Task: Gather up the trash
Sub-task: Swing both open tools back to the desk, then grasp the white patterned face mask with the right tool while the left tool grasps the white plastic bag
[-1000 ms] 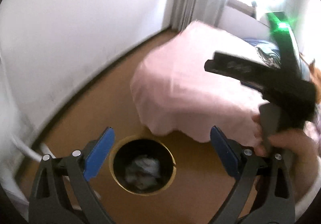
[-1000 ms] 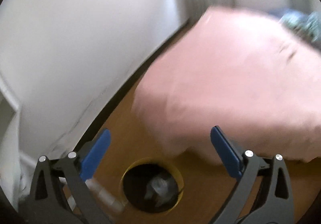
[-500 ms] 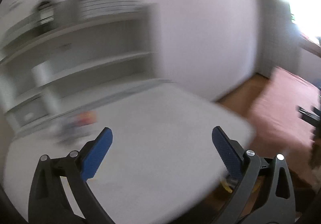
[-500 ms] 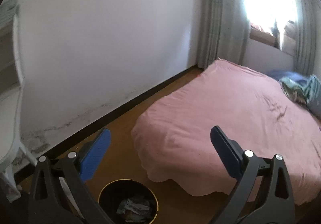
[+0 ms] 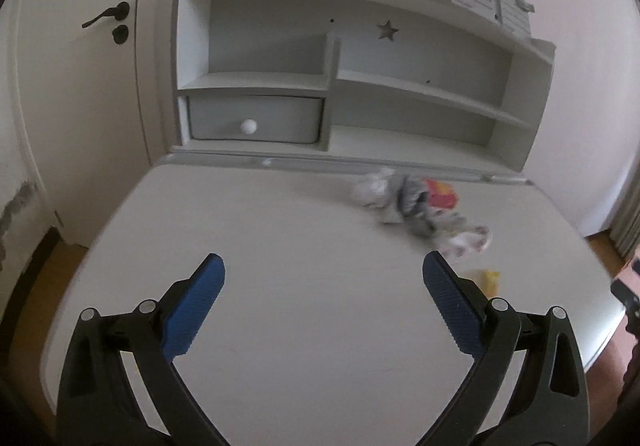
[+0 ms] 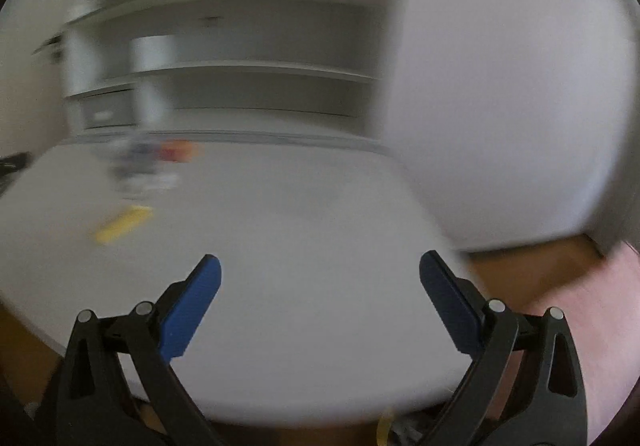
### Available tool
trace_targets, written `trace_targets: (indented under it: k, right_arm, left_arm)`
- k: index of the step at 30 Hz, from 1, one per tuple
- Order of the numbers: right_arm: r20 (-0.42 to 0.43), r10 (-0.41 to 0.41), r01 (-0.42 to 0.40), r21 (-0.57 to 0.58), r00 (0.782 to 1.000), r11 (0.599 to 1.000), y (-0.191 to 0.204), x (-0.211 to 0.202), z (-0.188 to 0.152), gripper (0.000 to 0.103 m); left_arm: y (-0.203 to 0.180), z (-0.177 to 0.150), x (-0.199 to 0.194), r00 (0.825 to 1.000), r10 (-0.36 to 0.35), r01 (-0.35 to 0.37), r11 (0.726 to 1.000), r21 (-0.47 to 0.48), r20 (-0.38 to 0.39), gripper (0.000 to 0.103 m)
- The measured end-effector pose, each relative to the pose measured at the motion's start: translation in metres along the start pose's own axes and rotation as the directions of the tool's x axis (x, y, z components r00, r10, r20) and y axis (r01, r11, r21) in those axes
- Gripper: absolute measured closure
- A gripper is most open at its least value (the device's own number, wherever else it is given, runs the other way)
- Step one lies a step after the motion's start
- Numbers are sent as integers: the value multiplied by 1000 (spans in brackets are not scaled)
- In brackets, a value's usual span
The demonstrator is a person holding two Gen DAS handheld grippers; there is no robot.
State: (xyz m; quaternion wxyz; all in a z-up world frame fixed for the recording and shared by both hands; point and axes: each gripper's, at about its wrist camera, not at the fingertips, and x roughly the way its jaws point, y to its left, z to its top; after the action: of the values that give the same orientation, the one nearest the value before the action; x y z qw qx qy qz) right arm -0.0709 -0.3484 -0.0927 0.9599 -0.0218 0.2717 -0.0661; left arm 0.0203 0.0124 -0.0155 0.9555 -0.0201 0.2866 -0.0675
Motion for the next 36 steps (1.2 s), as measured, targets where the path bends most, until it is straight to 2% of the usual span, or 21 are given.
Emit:
trace_targets:
  k: [2, 5, 8, 11, 14, 16, 19, 20, 23, 25, 27, 28, 29, 30, 31, 33, 36]
  right_arm:
    - [-20, 92, -93, -42, 996, 995, 28, 19, 12, 7]
    - [-94, 177, -185, -83, 980, 979, 61, 53, 26, 7]
    - [-166, 280, -295, -74, 945, 953, 79, 82, 45, 8]
    - [-212, 311, -340, -117, 927, 933, 98, 106, 68, 9]
    - [-260, 324, -371, -156, 910, 915, 114, 125, 80, 13]
    - [-294, 342, -396, -146, 892, 907, 120, 141, 84, 23]
    - [-335, 379, -434, -103, 863, 895, 121, 159, 87, 26]
    - [-338, 385, -440, -101, 859, 892, 125, 162, 86, 26]
    - [-350, 398, -458, -106, 848, 883, 129, 170, 89, 31]
    - [-365, 406, -468, -99, 838, 878, 130, 175, 89, 40]
    - [-365, 400, -465, -110, 841, 879, 132, 177, 91, 42]
    - [-365, 401, -467, -111, 840, 877, 132, 177, 91, 47]
    - [-363, 401, -467, -114, 841, 877, 132, 177, 90, 52]
    - [-359, 394, -459, -118, 846, 880, 131, 176, 90, 61]
    - [-357, 396, -460, -113, 846, 881, 130, 177, 90, 68]
    - [-354, 424, -479, -82, 834, 874, 124, 175, 90, 77]
    - [-329, 417, -464, -77, 847, 882, 115, 167, 91, 79]
  left_arm:
    - [13, -8, 8, 1000, 5, -5, 1000, 1, -26, 7]
    - [26, -13, 17, 998, -9, 9, 1000, 1, -65, 7]
    - [30, -14, 31, 994, -26, 25, 1000, -9, -107, 7]
    - [27, -4, 54, 985, -46, 46, 999, -7, -168, 7]
    - [14, 19, 78, 979, -64, 74, 996, 46, -194, 7]
    - [4, 34, 97, 975, -66, 87, 992, 92, -214, 7]
    - [-10, 54, 134, 959, -91, 129, 983, 130, -267, 8]
    - [-16, 59, 148, 953, -95, 142, 979, 147, -288, 8]
    - [-29, 70, 179, 935, -122, 184, 969, 163, -332, 17]
    - [-35, 75, 196, 925, -136, 204, 966, 161, -356, 19]
    - [-43, 77, 211, 914, -145, 221, 961, 165, -379, 22]
    - [-45, 76, 216, 909, -153, 232, 958, 166, -388, 27]
    - [-47, 76, 219, 897, -193, 267, 953, 141, -398, 33]
    - [-47, 77, 220, 890, -216, 285, 951, 119, -401, 52]
    - [-47, 77, 220, 887, -230, 292, 951, 100, -401, 57]
    - [-50, 79, 215, 899, -217, 277, 955, 109, -380, 66]
    - [-51, 80, 200, 907, -223, 281, 953, 117, -357, 69]
